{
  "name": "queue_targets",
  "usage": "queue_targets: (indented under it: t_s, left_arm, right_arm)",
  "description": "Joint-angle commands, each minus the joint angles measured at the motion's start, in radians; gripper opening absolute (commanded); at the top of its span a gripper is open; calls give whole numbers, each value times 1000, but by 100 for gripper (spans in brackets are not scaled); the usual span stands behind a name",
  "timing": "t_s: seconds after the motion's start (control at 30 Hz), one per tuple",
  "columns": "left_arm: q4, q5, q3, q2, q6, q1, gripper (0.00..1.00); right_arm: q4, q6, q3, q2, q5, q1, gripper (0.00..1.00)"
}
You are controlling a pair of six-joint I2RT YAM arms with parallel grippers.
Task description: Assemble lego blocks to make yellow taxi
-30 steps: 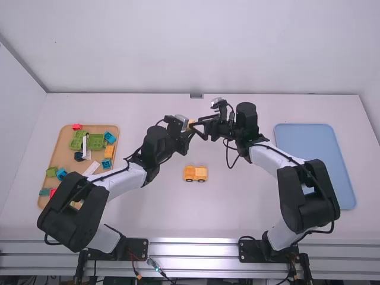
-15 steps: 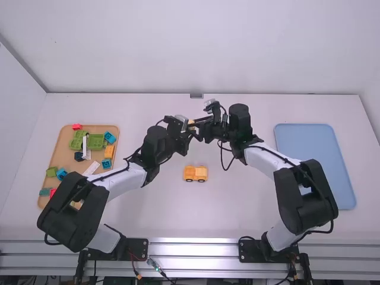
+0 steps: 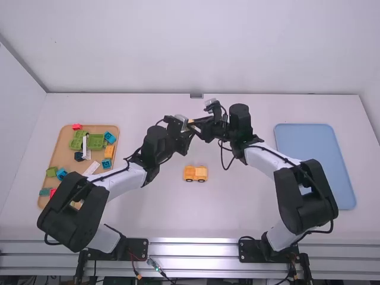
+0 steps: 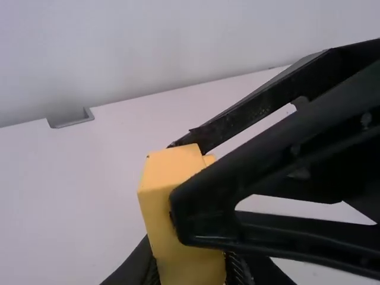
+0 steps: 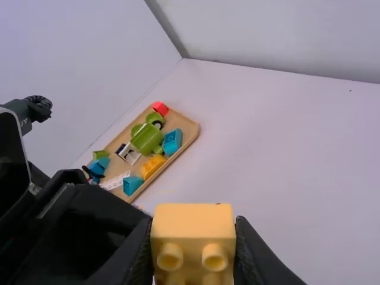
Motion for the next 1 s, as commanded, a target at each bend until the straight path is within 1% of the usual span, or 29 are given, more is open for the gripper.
queue_targets:
  t_s: [0.0, 0.03, 0.1, 0.13, 0.2, 0.23, 0.27, 0.33, 0.37, 0.4, 0.47, 0.5, 0.53, 0.6, 0.7, 0.77, 0.83, 0.9, 0.97]
  left_arm:
    - [1, -3, 16, 5, -25, -4, 89]
    - [1, -4, 16, 5, -25, -4, 99]
    - [2, -6, 16, 5, -25, -3, 99]
    - [1, -34, 16, 5, -25, -3, 99]
    - [-13, -100, 15, 5, -25, -3, 99]
    - [-79, -151, 14, 2, -26, -3, 99]
    - [-87, -155, 14, 0, -25, -3, 99]
    - [-166, -249, 11, -7, 8, -3, 99]
    - [-192, -282, 13, -7, 82, -3, 99]
    - [-200, -289, 13, -7, 105, -3, 99]
    - [-256, -291, 31, -8, 227, 5, 99]
    - [-269, -288, 35, -8, 247, 9, 99]
    - [-345, -245, 64, -12, 352, 34, 99]
    - [-404, -199, 89, -27, 394, 74, 99]
    - [-430, -122, 101, -58, 406, 146, 99]
    - [-433, -74, 93, -89, 403, 192, 99]
    - [-433, 47, 38, -198, 410, 289, 99]
    - [-422, 100, -6, -270, 412, 340, 99]
    - [-370, 131, -99, -405, 377, 427, 99]
  right_arm:
    - [12, 14, 21, 7, -14, 13, 4]
    - [14, 13, 21, 7, 29, 11, 4]
    - [14, 10, 21, 7, 109, 0, 3]
    - [12, -1, 21, 7, 164, -10, 3]
    - [2, -13, 21, 5, 218, -27, 3]
    - [-23, -17, 21, -2, 262, -45, 3]
    - [-27, -19, 21, -3, 268, -47, 3]
    - [-112, -76, 21, -31, 317, -76, 3]
    - [-193, -122, 35, -46, 343, -93, 1]
    - [-218, -138, 42, -49, 347, -97, 1]
    - [-396, -239, 105, -54, 369, -105, 0]
    - [-430, -262, 119, -54, 368, -104, 0]
    - [-621, -366, 202, -53, 369, -90, 0]
    - [-787, -474, 280, -49, 384, -57, 1]
    - [-917, -546, 372, -16, 446, 2, 1]
    - [-957, -574, 419, 16, 465, 34, 0]
    - [-1043, -650, 509, 89, 461, 94, 0]
    - [-1096, -691, 555, 126, 462, 127, 0]
    - [-1176, -743, 629, 192, 466, 181, 0]
